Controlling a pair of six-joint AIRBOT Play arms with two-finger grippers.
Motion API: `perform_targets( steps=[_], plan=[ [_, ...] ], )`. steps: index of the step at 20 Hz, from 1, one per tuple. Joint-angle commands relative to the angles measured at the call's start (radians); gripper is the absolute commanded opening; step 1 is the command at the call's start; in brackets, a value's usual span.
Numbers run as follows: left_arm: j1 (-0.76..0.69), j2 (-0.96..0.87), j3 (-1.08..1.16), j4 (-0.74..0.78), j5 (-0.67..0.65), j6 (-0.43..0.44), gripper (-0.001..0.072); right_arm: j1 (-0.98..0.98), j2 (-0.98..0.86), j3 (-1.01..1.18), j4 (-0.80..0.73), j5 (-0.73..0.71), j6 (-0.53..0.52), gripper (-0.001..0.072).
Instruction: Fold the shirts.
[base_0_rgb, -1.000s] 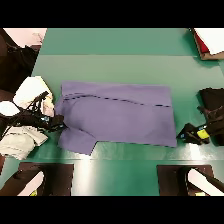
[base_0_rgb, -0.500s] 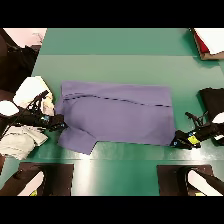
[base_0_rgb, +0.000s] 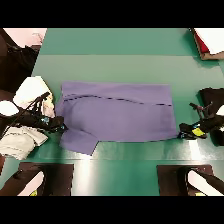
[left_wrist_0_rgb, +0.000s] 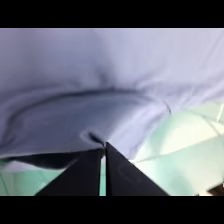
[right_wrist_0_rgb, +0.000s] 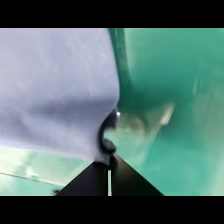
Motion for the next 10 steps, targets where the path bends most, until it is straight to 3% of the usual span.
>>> perform_targets(
  steps=[1,6,10],
  plan=[
    [-0.03,0.002,-0.008,0.014,-0.096,-0.004,0.0023,0.001,0.019,0.081,-0.119,0.161,-0.01,0.0014],
    [-0.299,0.002,0.003,-0.005,-0.099,-0.09,0.0024,-0.058,0.21,0.082,-0.174,0.224,-0.01,0.0013],
    [-0.31,0.002,0.147,-0.04,-0.056,-0.089,0.0025,-0.134,0.309,0.082,-0.111,0.216,-0.01,0.0013]
  ],
)
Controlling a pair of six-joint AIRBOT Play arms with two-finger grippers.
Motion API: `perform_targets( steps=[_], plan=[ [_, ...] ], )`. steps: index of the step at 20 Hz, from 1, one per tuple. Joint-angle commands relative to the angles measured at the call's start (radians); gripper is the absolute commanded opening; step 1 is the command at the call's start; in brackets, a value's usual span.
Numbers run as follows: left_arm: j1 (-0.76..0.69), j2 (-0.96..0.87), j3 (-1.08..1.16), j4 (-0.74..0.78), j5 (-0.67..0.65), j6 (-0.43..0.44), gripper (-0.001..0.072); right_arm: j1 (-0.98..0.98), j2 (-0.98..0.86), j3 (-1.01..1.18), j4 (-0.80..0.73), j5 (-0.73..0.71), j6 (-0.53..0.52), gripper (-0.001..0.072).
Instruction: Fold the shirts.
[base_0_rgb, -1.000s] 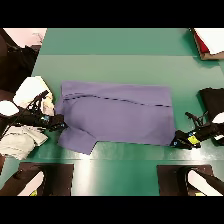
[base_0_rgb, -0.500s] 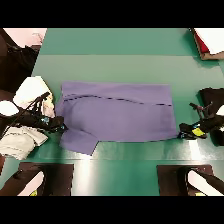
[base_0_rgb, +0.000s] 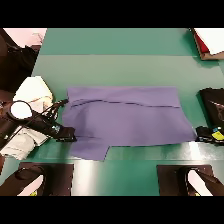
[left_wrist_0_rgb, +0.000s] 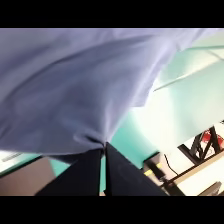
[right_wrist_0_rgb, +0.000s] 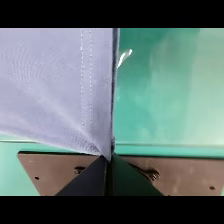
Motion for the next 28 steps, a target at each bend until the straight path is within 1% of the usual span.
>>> perform_targets(
  steps=[1,3,4,5,6,9,14,20,23,26,27,28],
  plan=[
    [-0.035,0.0,0.134,0.002,0.091,-0.012,0.0025,-0.041,0.072,0.004,0.089,-0.024,0.0,0.0013],
    [-0.035,-0.005,0.223,0.084,0.209,-0.014,0.0025,-0.041,0.045,0.023,0.181,-0.094,0.0,0.0013],
    [-0.034,-0.012,0.262,0.15,0.254,-0.032,0.0025,-0.041,0.013,0.051,0.211,-0.117,-0.001,0.0013],
    [-0.032,-0.02,0.286,0.211,0.281,-0.061,0.0025,-0.041,-0.021,0.085,0.227,-0.13,0.0,0.0013],
    [-0.018,-0.034,0.299,0.239,0.294,-0.08,0.0025,-0.041,-0.064,0.129,0.243,-0.14,0.0,0.0013],
    [0.04,-0.094,0.301,0.237,0.366,-0.074,0.0026,-0.011,-0.189,0.25,0.244,-0.182,-0.008,0.0013],
    [0.054,-0.228,0.302,0.231,0.575,-0.072,0.0025,0.109,-0.406,0.423,0.24,-0.264,-0.006,0.0013],
    [0.054,-0.392,0.389,0.237,0.674,-0.072,0.0026,0.123,-0.62,0.621,0.243,-0.289,0.032,0.0013],
    [0.054,-0.46,0.43,0.245,0.707,-0.072,0.0026,0.122,-0.696,0.682,0.243,-0.309,0.054,0.0014],
    [0.054,-0.484,0.43,0.247,0.778,-0.072,0.0027,0.123,-0.748,0.712,0.246,-0.351,0.058,0.0018],
    [0.054,-0.484,0.43,0.247,0.799,-0.072,0.0029,0.123,-0.763,0.719,0.246,-0.378,0.072,0.0053],
    [0.054,-0.484,0.432,0.247,0.812,-0.073,0.0245,0.123,-0.775,0.725,0.257,-0.404,0.072,0.0251]
  ],
)
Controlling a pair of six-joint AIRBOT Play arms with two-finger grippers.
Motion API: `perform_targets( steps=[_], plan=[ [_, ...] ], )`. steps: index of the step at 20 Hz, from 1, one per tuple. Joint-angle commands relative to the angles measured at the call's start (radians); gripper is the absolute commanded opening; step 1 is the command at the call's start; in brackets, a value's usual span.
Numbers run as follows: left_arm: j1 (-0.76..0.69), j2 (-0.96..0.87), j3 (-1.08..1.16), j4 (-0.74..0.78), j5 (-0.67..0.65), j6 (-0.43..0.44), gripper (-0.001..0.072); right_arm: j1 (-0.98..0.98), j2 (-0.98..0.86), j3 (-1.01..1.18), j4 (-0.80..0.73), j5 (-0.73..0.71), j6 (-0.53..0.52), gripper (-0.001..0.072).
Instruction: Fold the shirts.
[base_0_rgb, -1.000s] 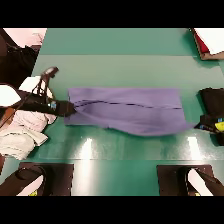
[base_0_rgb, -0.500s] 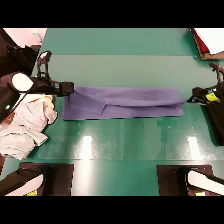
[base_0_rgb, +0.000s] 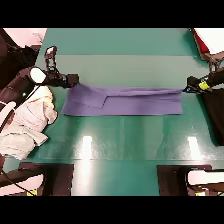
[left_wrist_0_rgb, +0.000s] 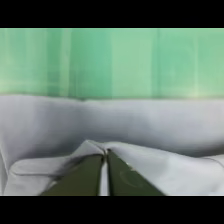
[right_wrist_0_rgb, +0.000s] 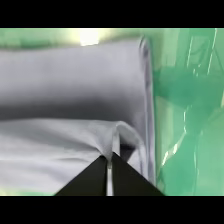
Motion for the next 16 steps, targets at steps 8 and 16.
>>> perform_targets(
  steps=[8,16],
  plan=[
    [0.001,-0.008,0.16,-0.012,-0.158,-0.024,0.0541,-0.175,-0.067,0.039,0.278,0.127,-0.173,0.0523],
    [-0.037,-0.009,0.161,-0.049,-0.269,-0.004,0.0034,-0.243,-0.257,0.039,0.288,0.237,-0.267,0.0594]
  ],
)
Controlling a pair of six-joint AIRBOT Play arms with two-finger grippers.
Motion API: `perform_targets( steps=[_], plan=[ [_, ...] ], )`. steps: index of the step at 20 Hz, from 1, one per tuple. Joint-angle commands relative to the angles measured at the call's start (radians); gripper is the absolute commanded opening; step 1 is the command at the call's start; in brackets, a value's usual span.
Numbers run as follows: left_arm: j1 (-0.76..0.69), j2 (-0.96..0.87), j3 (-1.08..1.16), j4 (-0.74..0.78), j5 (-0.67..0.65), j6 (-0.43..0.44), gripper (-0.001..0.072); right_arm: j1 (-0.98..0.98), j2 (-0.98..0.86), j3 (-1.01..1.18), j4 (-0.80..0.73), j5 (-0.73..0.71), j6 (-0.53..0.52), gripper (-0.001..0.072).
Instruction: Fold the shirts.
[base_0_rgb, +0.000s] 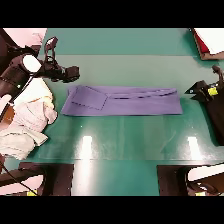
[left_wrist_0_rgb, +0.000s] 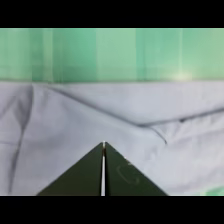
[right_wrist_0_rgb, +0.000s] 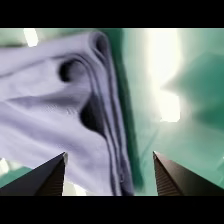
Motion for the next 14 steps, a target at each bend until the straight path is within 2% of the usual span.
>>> perform_targets(
  steps=[1,6,7,9,10,11,13,14],
  plan=[
    [-0.029,0.0,0.004,-0.009,-0.045,0.021,0.0034,0.019,-0.092,0.0,0.013,0.047,-0.056,0.0594],
    [-0.07,-0.001,0.004,-0.01,-0.037,0.021,0.0034,0.138,-0.137,0.0,0.013,0.038,-0.083,0.0593],
    [-0.071,-0.002,0.004,-0.011,-0.041,0.021,0.0033,0.151,-0.137,0.001,0.018,0.038,-0.084,0.0571],
    [-0.071,-0.003,0.004,-0.016,-0.058,0.021,0.0026,0.169,-0.137,0.001,0.06,0.052,-0.103,0.0338],
    [-0.071,-0.008,0.004,-0.035,-0.062,0.023,0.0026,0.169,-0.136,0.001,0.093,0.071,-0.119,0.0181],
    [-0.071,-0.018,0.005,-0.069,-0.06,0.037,0.0026,0.169,-0.132,0.001,0.13,0.088,-0.129,0.0076],
    [-0.076,-0.064,0.008,-0.211,-0.056,0.117,0.0025,0.169,-0.096,0.001,0.188,0.105,-0.132,0.0017],
    [-0.09,-0.101,0.021,-0.261,-0.053,0.154,0.0025,0.171,-0.058,0.001,0.196,0.102,-0.131,0.0016]
  ],
)
